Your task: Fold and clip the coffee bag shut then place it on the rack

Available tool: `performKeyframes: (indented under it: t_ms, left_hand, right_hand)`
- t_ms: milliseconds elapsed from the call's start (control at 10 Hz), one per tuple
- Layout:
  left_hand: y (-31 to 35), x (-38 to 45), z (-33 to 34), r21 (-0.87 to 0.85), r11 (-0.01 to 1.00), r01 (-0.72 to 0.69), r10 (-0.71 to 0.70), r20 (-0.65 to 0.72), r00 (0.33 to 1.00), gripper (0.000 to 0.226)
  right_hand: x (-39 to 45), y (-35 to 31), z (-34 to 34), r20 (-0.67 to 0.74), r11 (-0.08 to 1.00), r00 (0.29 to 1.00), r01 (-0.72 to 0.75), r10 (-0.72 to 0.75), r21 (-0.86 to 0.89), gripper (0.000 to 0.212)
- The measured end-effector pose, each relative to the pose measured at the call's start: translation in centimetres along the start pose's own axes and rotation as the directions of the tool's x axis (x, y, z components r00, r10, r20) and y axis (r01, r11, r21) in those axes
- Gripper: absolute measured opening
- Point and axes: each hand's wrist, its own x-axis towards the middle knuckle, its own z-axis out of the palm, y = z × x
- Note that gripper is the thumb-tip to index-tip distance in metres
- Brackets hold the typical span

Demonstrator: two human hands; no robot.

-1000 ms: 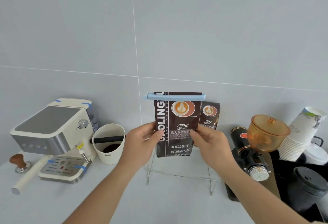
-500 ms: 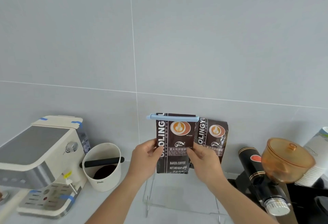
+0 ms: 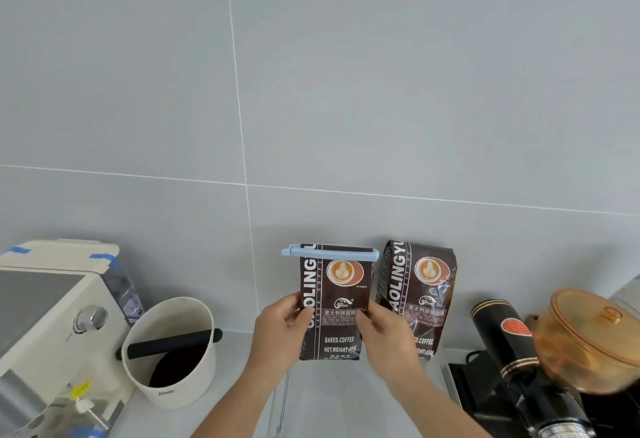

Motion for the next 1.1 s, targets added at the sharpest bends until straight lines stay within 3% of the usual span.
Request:
performKeyframes:
  t_ms: [700,900,1100]
  left_hand:
    - [-1.2,2.7,0.4,-0.005,1.0,0.013,-0.013,0.059,0.998,0.042]
    - [-0.7,2.8,0.1,0.045,0.999,0.027,-0.029,0.065,0.997,0.037]
    - [0.3,2.3,-0.4,0.066,0.992,0.109,-0.119,0.167,0.979,0.025]
  right_hand:
    - [2.1,1.0,1.2,0.0,1.0,1.0,0.002,-0.002,-0.01,0.045]
    - [2.2,0.6,0.5,0.085,0.999,0.996,-0.036,0.035,0.008,0.04]
    - [1.4,-0.5,-0.9,0.132,0.997,0.99,-0.06,0.052,0.056,0.03]
